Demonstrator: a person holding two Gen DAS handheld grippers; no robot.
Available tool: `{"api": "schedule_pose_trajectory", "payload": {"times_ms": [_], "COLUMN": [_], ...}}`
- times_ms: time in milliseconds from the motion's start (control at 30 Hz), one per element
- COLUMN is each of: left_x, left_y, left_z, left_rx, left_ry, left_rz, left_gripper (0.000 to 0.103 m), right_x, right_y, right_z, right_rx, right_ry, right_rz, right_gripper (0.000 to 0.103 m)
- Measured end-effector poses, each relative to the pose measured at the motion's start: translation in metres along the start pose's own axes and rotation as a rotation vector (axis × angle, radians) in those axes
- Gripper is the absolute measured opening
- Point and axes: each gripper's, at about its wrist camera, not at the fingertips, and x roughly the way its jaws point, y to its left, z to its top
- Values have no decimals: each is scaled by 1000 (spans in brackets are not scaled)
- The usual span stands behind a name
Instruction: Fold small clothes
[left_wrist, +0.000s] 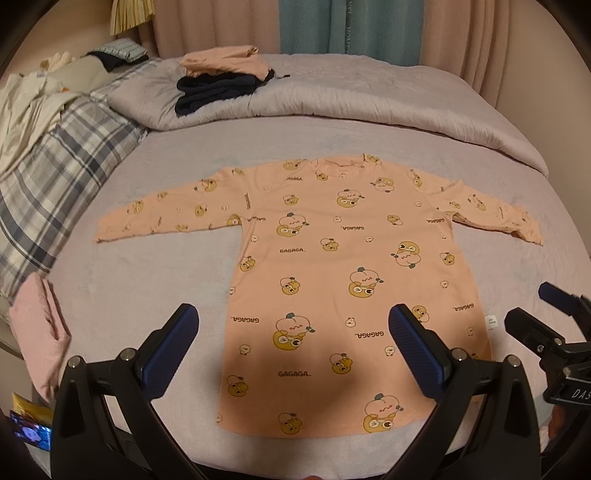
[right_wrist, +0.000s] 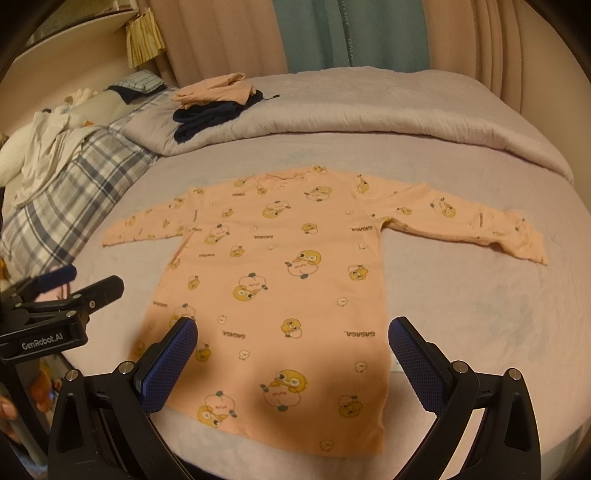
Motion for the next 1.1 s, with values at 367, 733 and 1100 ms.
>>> {"api": "schedule_pose_trajectory", "payload": {"times_ms": [367, 733, 1100], "left_x": [50, 103, 138], "left_y": [0, -13, -38], "left_z": [2, 28, 68], "left_rx": [-27, -75, -42], "left_ry": [92, 154, 144], "left_rz": [-34, -138, -177], "left_gripper": [103, 103, 103], "right_x": [28, 40, 48], "right_y": [-69, -225, -326], "right_z": [-8, -29, -19], "right_rx": [237, 750, 998], "right_ry": [24, -102, -227], "right_rz": [100, 71, -37], "right_gripper": [102, 102, 98]}}
